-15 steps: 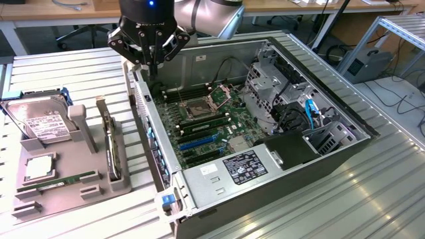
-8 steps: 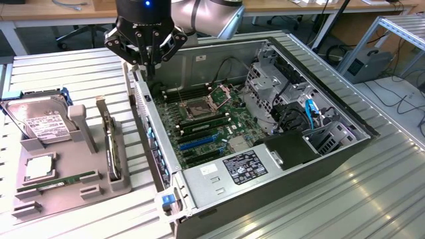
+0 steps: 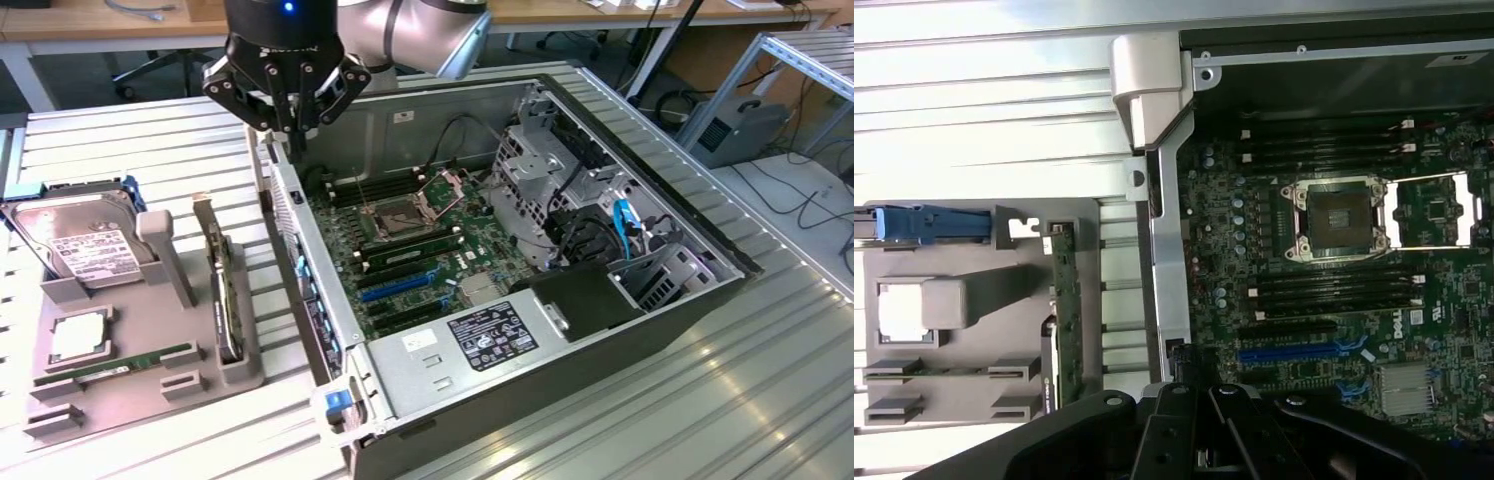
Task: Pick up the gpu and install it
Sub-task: 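Reach for the gpu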
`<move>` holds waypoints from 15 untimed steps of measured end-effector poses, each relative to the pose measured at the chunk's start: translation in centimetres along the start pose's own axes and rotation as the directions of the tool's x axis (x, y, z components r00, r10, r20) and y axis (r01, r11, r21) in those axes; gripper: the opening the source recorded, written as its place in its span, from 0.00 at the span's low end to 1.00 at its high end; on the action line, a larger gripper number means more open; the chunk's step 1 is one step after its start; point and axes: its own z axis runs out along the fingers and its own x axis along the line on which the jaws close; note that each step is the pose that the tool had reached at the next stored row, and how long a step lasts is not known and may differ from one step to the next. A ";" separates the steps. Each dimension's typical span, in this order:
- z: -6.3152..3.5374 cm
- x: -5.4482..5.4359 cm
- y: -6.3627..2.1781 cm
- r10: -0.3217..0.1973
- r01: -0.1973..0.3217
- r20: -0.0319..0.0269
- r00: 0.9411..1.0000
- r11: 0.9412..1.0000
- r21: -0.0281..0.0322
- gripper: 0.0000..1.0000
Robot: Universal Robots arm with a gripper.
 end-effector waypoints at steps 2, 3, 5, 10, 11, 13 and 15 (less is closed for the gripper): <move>0.00 0.1 -0.01 0.000 0.000 0.000 1.000 1.000 0.000 0.11; -0.01 0.2 -0.01 0.000 0.000 0.000 1.000 1.000 0.000 0.11; -0.01 0.3 -0.02 0.000 0.000 0.000 1.000 1.000 0.000 0.11; -0.02 0.6 -0.04 0.000 0.000 0.000 1.000 1.000 0.000 0.11; -0.02 0.7 -0.05 0.000 0.000 0.000 1.000 1.000 0.000 0.11; -0.02 0.8 -0.06 0.000 0.000 0.000 1.000 1.000 0.000 0.11; -0.03 0.9 -0.07 0.000 0.000 0.000 1.000 1.000 0.000 0.11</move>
